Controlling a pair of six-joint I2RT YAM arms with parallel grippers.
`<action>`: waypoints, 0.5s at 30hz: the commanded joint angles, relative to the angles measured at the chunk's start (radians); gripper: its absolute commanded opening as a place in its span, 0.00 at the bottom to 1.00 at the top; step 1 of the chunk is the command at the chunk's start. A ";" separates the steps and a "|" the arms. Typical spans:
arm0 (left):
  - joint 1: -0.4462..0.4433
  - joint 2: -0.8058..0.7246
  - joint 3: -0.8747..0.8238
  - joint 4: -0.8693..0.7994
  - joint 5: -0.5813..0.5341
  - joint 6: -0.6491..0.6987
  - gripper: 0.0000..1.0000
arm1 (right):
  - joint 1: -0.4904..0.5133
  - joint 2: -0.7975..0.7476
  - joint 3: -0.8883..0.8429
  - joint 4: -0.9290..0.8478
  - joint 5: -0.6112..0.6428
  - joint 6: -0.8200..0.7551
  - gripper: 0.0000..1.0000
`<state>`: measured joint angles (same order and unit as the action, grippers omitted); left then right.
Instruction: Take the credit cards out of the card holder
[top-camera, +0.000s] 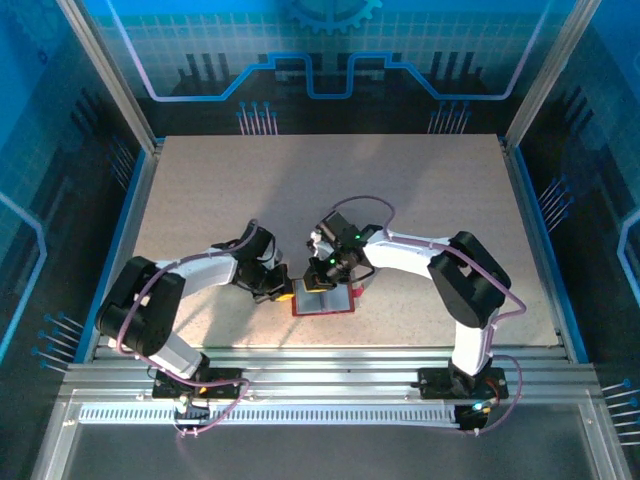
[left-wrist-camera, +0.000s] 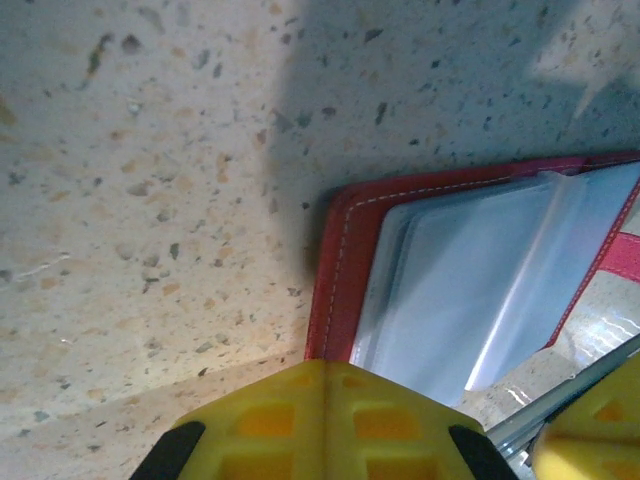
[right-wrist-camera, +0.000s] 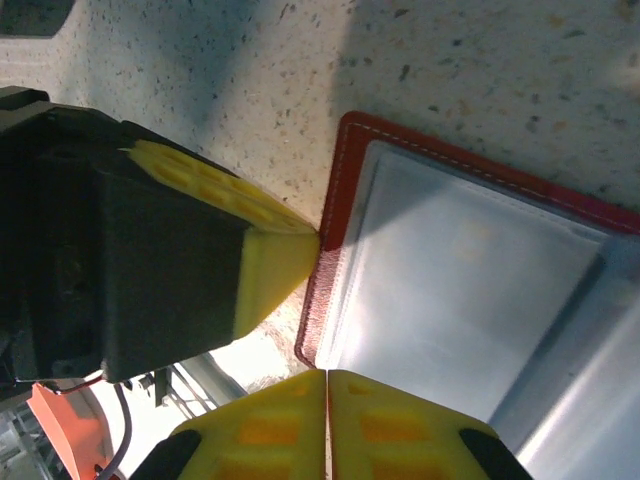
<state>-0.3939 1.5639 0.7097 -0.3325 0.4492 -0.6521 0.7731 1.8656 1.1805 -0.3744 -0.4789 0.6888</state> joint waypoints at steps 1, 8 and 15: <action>-0.005 0.019 0.018 -0.031 -0.005 0.027 0.00 | 0.024 0.036 0.040 -0.032 0.000 0.001 0.10; -0.005 0.026 0.008 -0.033 -0.011 0.032 0.00 | 0.042 0.074 0.077 -0.070 0.024 -0.010 0.12; -0.005 0.024 0.001 -0.037 -0.017 0.033 0.00 | 0.058 0.104 0.107 -0.104 0.042 -0.027 0.14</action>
<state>-0.3939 1.5776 0.7097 -0.3359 0.4488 -0.6445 0.8120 1.9461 1.2602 -0.4324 -0.4526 0.6788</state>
